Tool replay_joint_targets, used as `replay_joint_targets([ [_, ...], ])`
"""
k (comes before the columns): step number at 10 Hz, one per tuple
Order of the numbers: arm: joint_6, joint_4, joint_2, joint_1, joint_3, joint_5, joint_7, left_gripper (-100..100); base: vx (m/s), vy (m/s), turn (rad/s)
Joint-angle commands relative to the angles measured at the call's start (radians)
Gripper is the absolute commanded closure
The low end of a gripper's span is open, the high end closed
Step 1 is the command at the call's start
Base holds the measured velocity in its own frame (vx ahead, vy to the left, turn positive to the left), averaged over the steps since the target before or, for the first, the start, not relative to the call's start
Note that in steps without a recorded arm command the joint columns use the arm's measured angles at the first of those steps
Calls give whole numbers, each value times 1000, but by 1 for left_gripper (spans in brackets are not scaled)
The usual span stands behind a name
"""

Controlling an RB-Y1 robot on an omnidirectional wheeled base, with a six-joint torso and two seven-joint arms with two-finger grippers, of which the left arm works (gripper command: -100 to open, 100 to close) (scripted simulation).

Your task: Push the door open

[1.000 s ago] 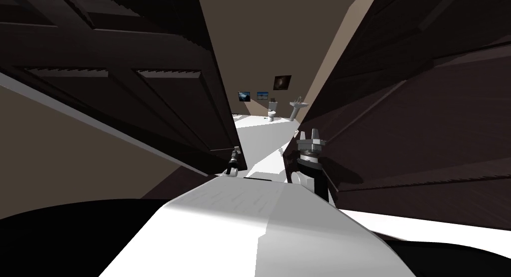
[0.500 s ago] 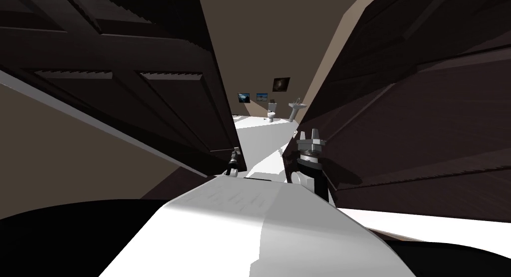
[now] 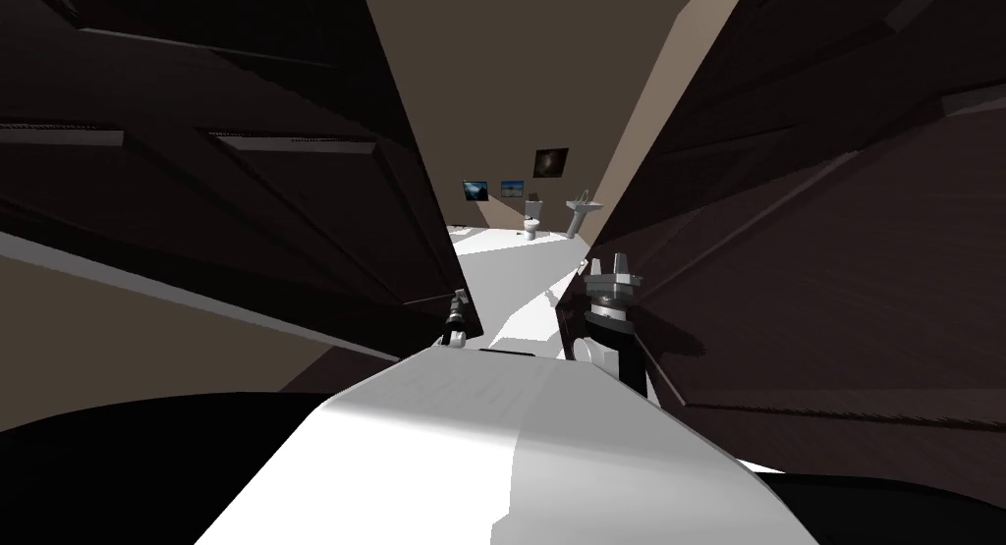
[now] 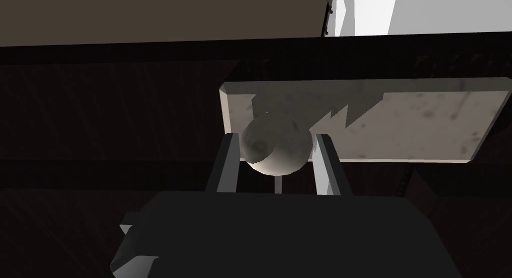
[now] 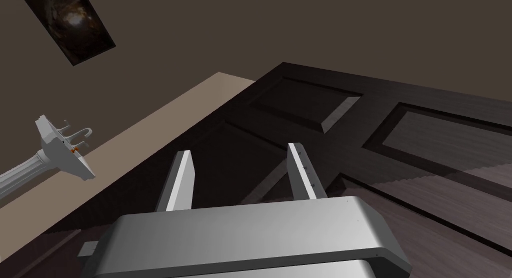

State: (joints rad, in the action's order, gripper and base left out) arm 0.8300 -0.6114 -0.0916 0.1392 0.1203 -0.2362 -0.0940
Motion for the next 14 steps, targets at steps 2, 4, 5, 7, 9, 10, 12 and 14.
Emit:
replay_joint_targets([
  [2, -7, -24, -7, -14, 28, -23, -19, 100, 135, 9, -44],
  [4, -8, -35, -8, -23, 52, -43, -36, 100, 136, 3, -48],
  [5, -8, -35, -8, -23, 52, -43, -36, 100, 56, 10, 0],
  [7, -10, -52, -8, -36, 86, -72, -60, 100, 128, 4, -65],
  [9, -12, -69, -8, -49, 122, -103, -84, 100, 183, 18, -62],
  [10, -12, -69, -8, -49, 122, -103, -84, 100, 136, 9, -2],
  [12, -14, -86, -6, -62, 159, -135, -110, 100, 144, 17, -63],
  [14, -15, -99, -3, -72, 186, -158, -129, 100, 153, -3, -40],
])
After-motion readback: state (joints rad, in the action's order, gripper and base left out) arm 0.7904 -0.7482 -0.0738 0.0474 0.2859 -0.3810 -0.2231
